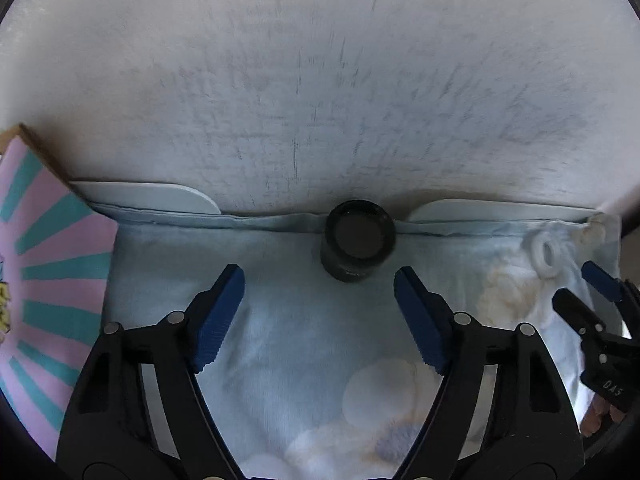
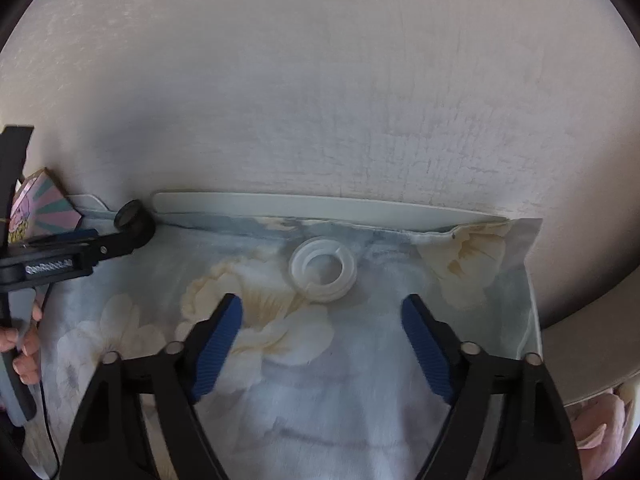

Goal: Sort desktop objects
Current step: 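Grasp the black lens cap with the left gripper while the right grasps the clear tape roll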

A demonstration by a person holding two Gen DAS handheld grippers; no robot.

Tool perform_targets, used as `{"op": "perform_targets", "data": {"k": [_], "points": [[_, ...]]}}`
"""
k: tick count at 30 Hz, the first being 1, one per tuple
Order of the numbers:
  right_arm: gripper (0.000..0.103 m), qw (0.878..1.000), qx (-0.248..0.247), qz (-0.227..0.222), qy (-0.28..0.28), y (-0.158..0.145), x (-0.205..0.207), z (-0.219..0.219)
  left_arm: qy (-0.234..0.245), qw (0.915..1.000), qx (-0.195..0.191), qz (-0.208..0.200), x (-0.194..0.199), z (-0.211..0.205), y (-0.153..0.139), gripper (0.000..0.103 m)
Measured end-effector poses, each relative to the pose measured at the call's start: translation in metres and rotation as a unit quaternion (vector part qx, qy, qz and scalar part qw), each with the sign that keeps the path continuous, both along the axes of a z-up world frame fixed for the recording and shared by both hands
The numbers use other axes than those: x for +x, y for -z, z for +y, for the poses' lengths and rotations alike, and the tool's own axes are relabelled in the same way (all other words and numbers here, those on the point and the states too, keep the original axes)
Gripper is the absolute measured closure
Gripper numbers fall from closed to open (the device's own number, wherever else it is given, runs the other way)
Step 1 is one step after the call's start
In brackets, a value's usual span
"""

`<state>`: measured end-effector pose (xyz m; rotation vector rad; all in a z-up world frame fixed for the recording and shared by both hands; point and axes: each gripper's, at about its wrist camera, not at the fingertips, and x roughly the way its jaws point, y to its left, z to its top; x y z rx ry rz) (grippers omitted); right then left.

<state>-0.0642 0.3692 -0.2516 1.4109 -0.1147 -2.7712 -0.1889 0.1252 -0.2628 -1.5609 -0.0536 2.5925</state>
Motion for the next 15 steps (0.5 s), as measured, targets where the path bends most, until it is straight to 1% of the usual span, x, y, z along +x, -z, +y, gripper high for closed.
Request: {"op": "perform_targets", "data": {"k": [4, 7, 8, 9, 11, 13, 14, 15], "points": [[0.028, 1.0, 0.005, 0.004, -0.008, 0.001, -0.007, -0.001, -0.001, 0.9999, 0.009, 0.013, -0.002, 0.002, 0.0, 0.027], [0.029, 1.0, 0.007, 0.003, -0.011, 0.002, -0.012, -0.001, 0.001, 0.9999, 0.003, 0.011, -0.006, 0.005, 0.004, 0.028], [0.031, 1.0, 0.009, 0.003, -0.012, 0.002, -0.013, -0.001, 0.0, 0.9999, 0.003, 0.013, -0.006, 0.006, 0.004, 0.028], [0.037, 1.0, 0.01, 0.001, -0.012, 0.002, -0.014, -0.001, -0.001, 0.9998, 0.004, 0.017, -0.007, 0.006, 0.004, 0.028], [0.042, 1.0, 0.008, -0.005, -0.013, 0.005, -0.017, 0.001, -0.003, 0.9998, 0.006, 0.019, -0.008, 0.005, 0.004, 0.03], [0.046, 1.0, 0.007, -0.006, -0.011, 0.006, -0.018, 0.002, -0.005, 0.9997, 0.006, 0.023, -0.008, 0.005, 0.003, 0.043], [0.05, 1.0, 0.006, -0.006, -0.011, 0.006, -0.018, 0.003, -0.004, 0.9996, 0.006, 0.025, -0.008, 0.005, 0.002, 0.047], [0.055, 1.0, 0.01, -0.003, -0.012, 0.006, -0.018, 0.003, -0.002, 0.9996, 0.004, 0.026, -0.008, 0.007, 0.002, 0.056]]}}
